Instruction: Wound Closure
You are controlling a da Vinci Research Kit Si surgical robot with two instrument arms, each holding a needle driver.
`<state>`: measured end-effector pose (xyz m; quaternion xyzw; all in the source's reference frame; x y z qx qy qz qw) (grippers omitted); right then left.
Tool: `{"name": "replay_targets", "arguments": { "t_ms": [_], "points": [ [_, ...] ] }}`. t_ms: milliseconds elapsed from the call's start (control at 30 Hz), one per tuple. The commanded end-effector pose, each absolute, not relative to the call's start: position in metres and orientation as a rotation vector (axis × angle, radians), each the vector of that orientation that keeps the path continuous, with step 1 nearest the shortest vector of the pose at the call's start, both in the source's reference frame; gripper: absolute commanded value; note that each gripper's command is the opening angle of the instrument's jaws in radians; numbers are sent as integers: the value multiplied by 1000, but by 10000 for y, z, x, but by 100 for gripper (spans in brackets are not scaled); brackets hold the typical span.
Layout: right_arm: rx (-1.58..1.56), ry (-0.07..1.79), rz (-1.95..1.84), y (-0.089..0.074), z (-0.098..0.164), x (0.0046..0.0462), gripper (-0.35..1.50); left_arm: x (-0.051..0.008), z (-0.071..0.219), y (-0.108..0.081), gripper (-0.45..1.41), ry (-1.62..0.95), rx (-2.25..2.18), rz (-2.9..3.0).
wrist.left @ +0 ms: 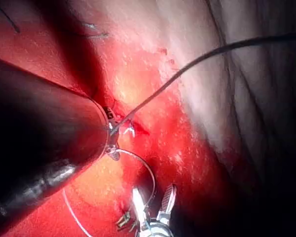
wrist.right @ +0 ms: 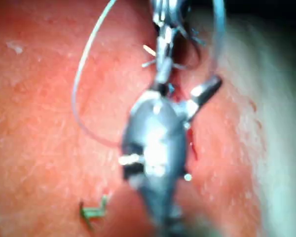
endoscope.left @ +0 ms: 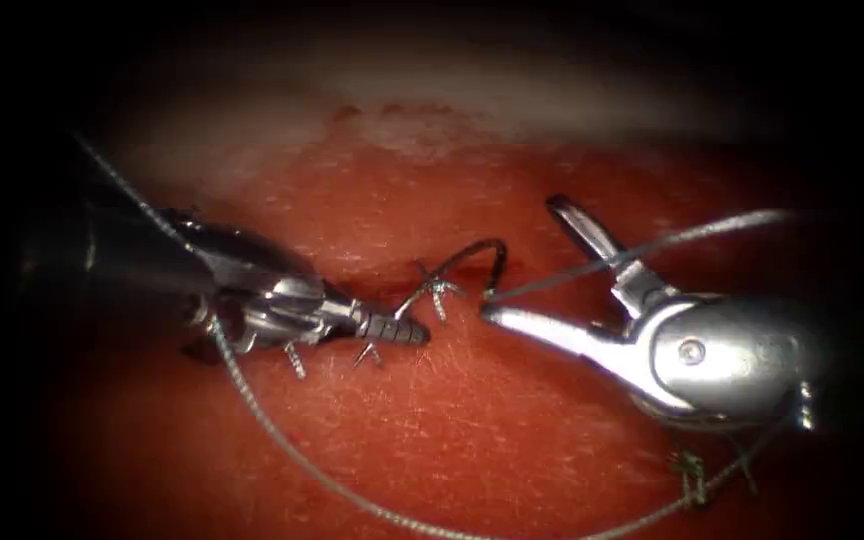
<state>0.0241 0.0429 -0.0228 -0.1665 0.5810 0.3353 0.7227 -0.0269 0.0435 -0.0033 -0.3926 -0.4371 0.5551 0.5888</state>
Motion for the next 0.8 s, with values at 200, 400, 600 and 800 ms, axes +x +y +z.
{"name": "replay_targets", "arguments": {
  "t_ms": [200,400,600,800],
  "points": [
    [-400,1275,687,428,-224,257,106,-276,-26,430,-35,-1038,-904,1277],
    [-428,1265,652,429,-222,264,94,-278,-28,428,-35,-1046,-905,1270],
    [-462,1238,603,428,-222,270,78,-277,-30,429,-35,-1048,-904,1270],
    [-478,1204,560,425,-220,272,47,-277,-31,430,-35,-1050,-904,1269]
  ]
}}
